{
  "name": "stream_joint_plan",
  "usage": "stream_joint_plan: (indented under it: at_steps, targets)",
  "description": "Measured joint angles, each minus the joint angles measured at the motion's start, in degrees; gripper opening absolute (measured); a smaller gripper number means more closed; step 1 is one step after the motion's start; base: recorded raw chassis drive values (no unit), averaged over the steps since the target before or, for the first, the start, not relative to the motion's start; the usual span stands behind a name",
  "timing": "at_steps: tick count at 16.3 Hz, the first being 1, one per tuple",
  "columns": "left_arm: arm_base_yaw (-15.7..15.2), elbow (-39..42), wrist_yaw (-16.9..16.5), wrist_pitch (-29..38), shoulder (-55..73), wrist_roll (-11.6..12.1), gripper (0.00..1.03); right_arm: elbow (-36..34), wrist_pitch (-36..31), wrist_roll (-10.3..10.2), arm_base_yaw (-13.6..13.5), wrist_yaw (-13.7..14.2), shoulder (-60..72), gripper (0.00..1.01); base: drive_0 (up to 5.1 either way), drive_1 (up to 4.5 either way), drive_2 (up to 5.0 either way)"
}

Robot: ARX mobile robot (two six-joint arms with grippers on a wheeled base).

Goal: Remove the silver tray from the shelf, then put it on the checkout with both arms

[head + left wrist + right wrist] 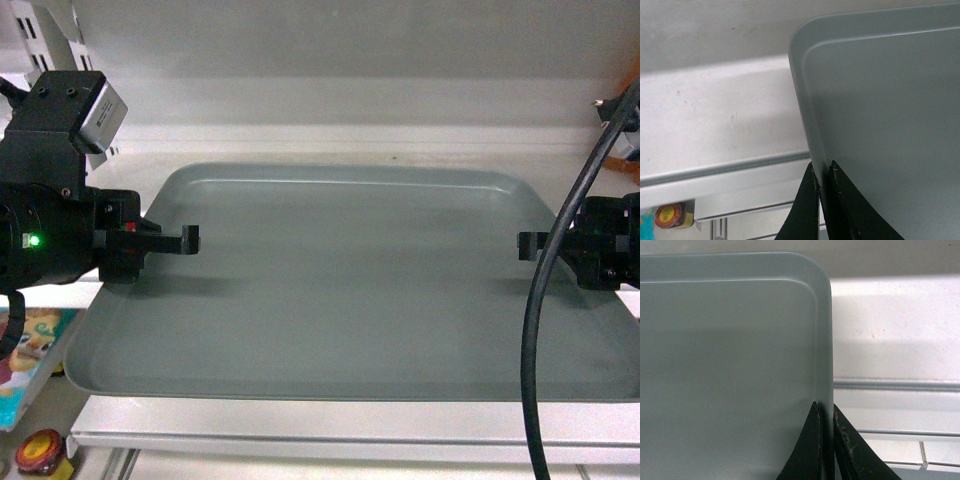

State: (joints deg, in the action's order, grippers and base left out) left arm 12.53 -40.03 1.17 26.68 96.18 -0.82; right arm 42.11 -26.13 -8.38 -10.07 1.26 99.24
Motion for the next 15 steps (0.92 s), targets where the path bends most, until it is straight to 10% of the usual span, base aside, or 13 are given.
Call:
stream_joint_plan:
  at_steps: [15]
  targets:
    - [0.07,0.02,0.04,0.20,0.00,0.00,0.04,-0.09,-0.20,0.00,0.02,-0.02,0.02,0.03,0.2,-4.07,4.4]
